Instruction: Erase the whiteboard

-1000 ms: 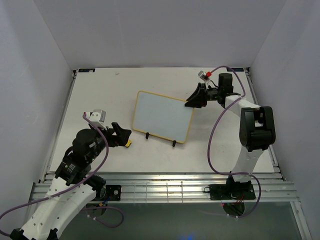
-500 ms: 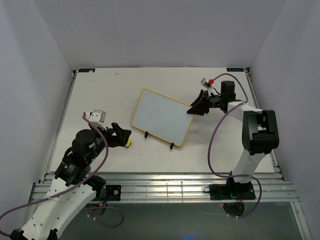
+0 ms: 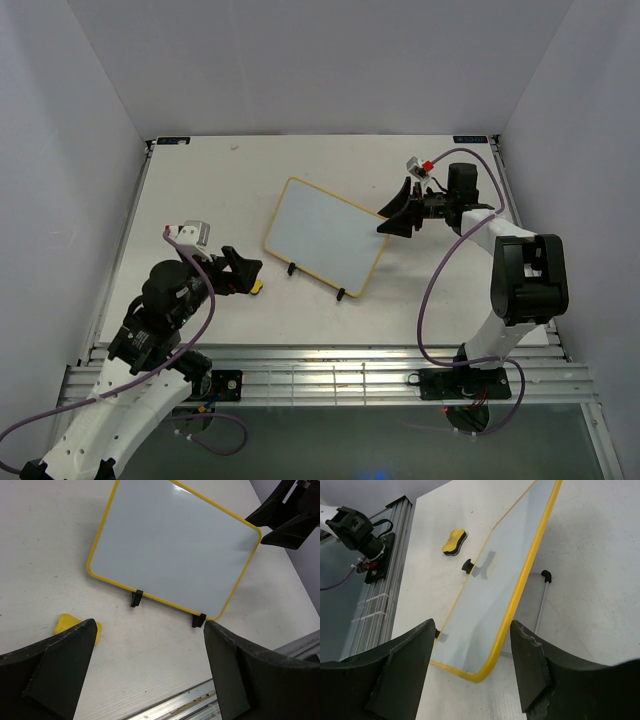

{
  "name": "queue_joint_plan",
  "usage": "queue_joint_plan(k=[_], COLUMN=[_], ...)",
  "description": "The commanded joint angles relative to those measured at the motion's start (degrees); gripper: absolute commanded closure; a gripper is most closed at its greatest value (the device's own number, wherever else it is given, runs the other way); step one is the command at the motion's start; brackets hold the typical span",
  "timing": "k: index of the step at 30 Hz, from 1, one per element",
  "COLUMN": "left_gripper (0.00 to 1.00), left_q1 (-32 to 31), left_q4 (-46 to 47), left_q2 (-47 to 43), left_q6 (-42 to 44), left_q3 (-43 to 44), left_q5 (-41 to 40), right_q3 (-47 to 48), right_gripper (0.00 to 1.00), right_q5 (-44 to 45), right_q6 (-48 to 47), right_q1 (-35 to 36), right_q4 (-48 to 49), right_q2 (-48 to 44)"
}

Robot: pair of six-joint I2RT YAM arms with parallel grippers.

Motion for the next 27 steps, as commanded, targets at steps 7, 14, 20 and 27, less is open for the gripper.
queue_joint_plan(k=[7,14,20,27], left_gripper=[0.02,0.02,0.02,0.02], left_q1=[0.0,0.0,0.0,0.0], left_q4=[1.3,1.3,0.7,0.1], left_q2=[-0.7,-0.9,-0.7,1.4], left_q6=[0.5,0.4,0.0,-0.9], left_q3=[-0.5,-0.4,-0.2,0.0], left_q5=[0.5,0.2,-2.0,-6.3], right_q3=[-1.3,-0.1,-1.6,-3.6], right_gripper=[0.07,0.1,0.1,0.1], right_q5=[6.1,15.9,21.1,26.4], right_q6=[-2.4,-8.1,-4.2,-1.3], right_q1=[-0.8,-0.8,-0.9,-0.9], right_q4=[-1.9,-13.0,-13.2,-16.9], right_q2=[-3.5,-5.9,-10.1,-17.5])
